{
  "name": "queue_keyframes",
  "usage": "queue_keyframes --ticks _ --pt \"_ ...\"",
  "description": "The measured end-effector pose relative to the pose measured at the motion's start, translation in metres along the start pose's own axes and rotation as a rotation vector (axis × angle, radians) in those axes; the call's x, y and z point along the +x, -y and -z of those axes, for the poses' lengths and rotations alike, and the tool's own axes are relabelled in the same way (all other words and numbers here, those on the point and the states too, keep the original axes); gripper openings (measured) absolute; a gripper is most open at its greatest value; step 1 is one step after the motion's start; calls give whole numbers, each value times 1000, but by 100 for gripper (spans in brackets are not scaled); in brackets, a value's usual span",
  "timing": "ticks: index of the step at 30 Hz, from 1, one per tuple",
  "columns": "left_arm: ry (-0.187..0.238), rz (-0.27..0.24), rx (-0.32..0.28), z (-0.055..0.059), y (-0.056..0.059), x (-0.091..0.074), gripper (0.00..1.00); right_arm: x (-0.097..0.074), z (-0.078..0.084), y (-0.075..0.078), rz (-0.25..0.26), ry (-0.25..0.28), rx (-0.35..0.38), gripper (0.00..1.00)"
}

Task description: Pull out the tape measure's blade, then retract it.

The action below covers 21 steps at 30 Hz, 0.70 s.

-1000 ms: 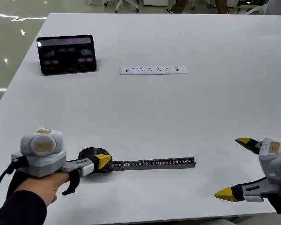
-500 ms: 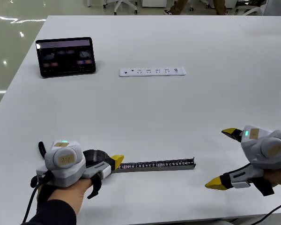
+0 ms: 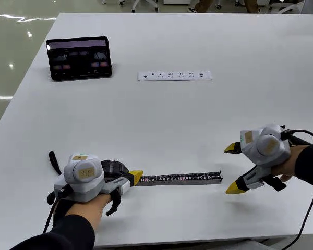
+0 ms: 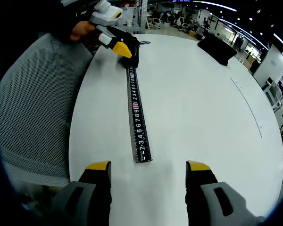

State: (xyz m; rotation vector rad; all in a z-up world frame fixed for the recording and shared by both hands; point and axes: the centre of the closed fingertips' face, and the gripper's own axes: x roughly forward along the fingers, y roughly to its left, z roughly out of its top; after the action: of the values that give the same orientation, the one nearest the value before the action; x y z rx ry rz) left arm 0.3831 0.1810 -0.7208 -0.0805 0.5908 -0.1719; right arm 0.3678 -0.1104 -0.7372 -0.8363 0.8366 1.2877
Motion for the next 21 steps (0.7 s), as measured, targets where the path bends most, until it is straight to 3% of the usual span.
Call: queue_keyframes --ticks 2,7,11,16,19,21 --pt "16 0 33 0 2 2 100 5 -2 -1 -29 -12 -14 50" --pt "-11 14 73 11 8 7 100 16 1 -5 -69 -66 -68 36" --pt "17 16 50 5 6 7 100 20 -2 -5 -87 -64 -53 29" --pt "19 13 30 4 5 6 98 24 4 -7 -96 -95 -52 14" --pt "18 17 19 3 6 6 96 23 5 -8 -88 -101 -28 12" --pt "13 20 13 5 6 7 93 23 5 -10 -82 -103 -51 12"
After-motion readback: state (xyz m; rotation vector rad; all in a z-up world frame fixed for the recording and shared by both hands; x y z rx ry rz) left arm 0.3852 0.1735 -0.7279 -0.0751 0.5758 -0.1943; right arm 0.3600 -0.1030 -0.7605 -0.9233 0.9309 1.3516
